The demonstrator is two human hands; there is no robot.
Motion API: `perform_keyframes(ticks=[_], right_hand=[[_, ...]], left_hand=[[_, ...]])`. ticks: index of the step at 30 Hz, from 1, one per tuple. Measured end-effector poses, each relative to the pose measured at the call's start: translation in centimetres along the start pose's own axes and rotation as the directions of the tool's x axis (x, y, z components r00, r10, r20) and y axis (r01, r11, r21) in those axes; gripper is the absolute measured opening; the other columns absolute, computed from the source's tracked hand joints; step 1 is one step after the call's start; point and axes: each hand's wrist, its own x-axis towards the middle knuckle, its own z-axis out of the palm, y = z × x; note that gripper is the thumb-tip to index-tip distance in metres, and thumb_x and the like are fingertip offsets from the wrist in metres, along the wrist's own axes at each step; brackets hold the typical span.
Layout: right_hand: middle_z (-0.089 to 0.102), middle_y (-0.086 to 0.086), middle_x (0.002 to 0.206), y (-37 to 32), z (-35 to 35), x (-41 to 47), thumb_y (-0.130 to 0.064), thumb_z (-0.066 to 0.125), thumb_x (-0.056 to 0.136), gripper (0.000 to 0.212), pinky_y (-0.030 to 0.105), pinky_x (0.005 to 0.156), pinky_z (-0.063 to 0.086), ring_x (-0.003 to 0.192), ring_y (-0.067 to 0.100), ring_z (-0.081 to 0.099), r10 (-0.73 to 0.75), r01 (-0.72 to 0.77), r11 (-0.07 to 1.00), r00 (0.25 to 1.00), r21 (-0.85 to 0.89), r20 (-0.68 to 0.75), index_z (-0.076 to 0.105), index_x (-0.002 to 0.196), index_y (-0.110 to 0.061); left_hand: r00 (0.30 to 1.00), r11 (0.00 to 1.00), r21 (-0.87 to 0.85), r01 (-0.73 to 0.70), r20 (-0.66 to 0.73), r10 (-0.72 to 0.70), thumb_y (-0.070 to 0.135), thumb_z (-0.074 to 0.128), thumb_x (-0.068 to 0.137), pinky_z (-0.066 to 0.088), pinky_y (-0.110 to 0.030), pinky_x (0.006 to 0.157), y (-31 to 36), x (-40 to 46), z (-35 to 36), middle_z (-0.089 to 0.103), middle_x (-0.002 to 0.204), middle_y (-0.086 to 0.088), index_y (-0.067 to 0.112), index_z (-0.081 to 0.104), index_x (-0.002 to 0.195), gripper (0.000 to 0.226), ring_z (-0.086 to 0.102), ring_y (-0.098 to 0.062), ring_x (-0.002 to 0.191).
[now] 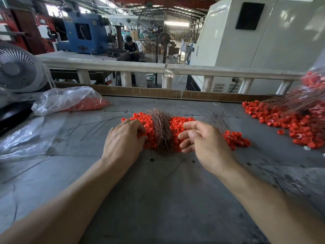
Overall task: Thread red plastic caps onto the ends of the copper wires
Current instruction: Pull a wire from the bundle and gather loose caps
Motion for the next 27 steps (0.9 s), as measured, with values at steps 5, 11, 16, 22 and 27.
perform_keyframes(ticks=[5, 11, 16, 22, 27], right_hand=[[0.076, 0.005, 0.087, 0.3, -0.1, -0.1, 0.0, 0.054, 0.102, 0.026, 0.029, 0.058, 0.06, 0.062, 0.017, 0.07, -0.034, 0.035, 0.999, 0.999, 0.037, -0.022, 0.071, 0.117, -0.012], [0.077, 0.001, 0.082, -0.1, -0.5, -0.2, -0.005, 0.061, 0.099, 0.012, 0.029, 0.053, 0.057, 0.059, 0.02, 0.071, -0.05, 0.054, 0.997, 0.997, 0.059, -0.066, 0.068, 0.095, -0.013], [0.078, 0.004, 0.078, -0.5, -0.6, -0.5, -0.01, 0.068, 0.096, 0.009, 0.029, 0.054, 0.057, 0.059, 0.017, 0.07, 0.003, 0.002, 0.995, 0.998, 0.101, -0.058, 0.072, 0.088, -0.011], [0.078, 0.008, 0.079, -0.7, -0.6, -0.5, -0.01, 0.072, 0.091, 0.005, 0.029, 0.06, 0.055, 0.06, 0.012, 0.066, 0.142, -0.129, 0.963, 0.989, 0.235, -0.037, 0.072, 0.086, -0.009], [0.076, 0.008, 0.073, -1.0, -0.6, -0.6, -0.011, 0.073, 0.089, 0.009, 0.026, 0.058, 0.053, 0.058, 0.012, 0.063, 0.143, -0.125, 0.962, 0.988, 0.242, -0.057, 0.072, 0.08, -0.01]], left_hand=[[1.0, 1.0, 0.008, -0.007, 0.011, 0.007, 0.021, 0.07, 0.088, 0.046, -0.036, 0.084, 0.4, -0.2, -0.1, 0.065, 0.098, 0.009, 0.027, 0.067, 0.096, 0.01, 0.061, -0.018, 0.093], [0.995, 0.98, -0.178, 0.09, -0.024, -0.095, 0.018, 0.068, 0.086, 0.054, -0.038, 0.072, 1.0, -0.3, -0.6, 0.067, 0.082, 0.014, 0.032, 0.061, 0.087, 0.015, 0.063, -0.01, 0.078], [0.998, 0.929, -0.363, 0.067, 0.022, -0.064, 0.015, 0.077, 0.082, 0.043, -0.009, 0.06, 2.0, -1.1, -0.7, 0.066, 0.081, 0.028, 0.033, 0.065, 0.079, 0.022, 0.062, 0.002, 0.071], [0.996, 0.851, -0.518, 0.084, 0.031, -0.079, 0.01, 0.083, 0.079, 0.055, -0.023, 0.071, 2.5, -1.5, -1.0, 0.07, 0.082, 0.019, 0.033, 0.068, 0.087, 0.028, 0.065, -0.004, 0.072], [0.993, 0.806, -0.58, 0.117, 0.08, -0.087, 0.01, 0.084, 0.079, 0.06, -0.032, 0.076, 2.9, -1.7, -0.9, 0.072, 0.082, 0.014, 0.03, 0.074, 0.09, 0.025, 0.067, -0.008, 0.074]])
